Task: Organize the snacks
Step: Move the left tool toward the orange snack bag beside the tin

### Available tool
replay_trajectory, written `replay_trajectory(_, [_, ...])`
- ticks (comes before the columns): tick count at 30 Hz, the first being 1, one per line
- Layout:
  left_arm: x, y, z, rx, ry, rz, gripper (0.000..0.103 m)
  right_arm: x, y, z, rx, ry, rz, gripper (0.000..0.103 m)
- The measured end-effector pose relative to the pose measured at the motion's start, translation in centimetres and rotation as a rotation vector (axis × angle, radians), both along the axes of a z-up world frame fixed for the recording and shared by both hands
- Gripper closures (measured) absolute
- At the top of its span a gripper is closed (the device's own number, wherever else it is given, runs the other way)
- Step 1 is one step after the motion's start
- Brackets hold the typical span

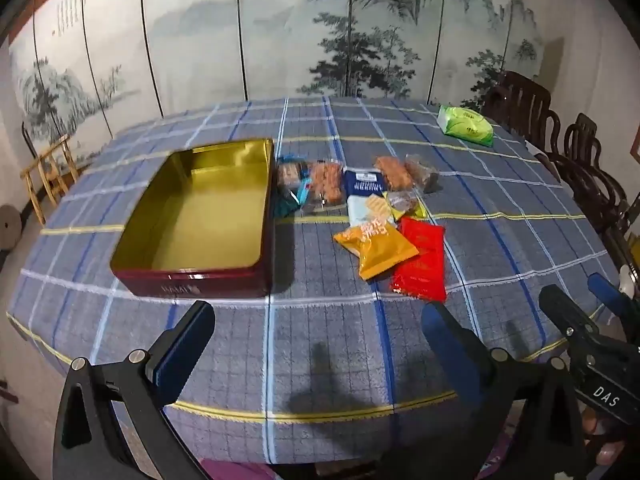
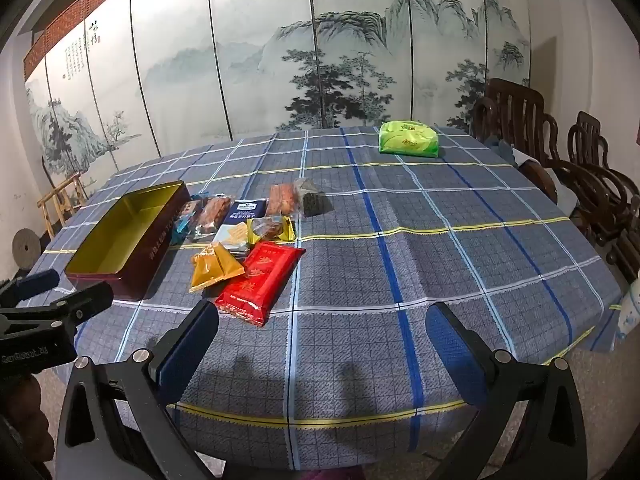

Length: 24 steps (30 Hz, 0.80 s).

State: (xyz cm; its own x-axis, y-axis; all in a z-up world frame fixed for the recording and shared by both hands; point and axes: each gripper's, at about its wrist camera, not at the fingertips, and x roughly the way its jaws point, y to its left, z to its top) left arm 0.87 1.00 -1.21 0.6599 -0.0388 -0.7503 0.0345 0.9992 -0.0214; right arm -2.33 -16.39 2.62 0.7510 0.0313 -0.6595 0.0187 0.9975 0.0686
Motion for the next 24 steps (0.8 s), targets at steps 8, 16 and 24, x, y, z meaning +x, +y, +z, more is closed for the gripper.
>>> replay_trajectory(8, [-2.0,-1.8,-1.9,0.026,0.086,-0.078,0.001,-0.2,-0.4,0.1,0.005,0.001,-0.002,0.000])
replay_trajectory(16, [-3.8,-1.9,-1.1,0.023,0.035,-0.115,0.001,-0.8,-1.0,0.3,0.006,0.004,-0.005,0.000])
replay_trajectory(24, [-3.4,-1.3,-1.4,-0.013,0.062,-0.103,0.001,-0.9,-1.4,0.3,0.006,0.014,0.000,0.000])
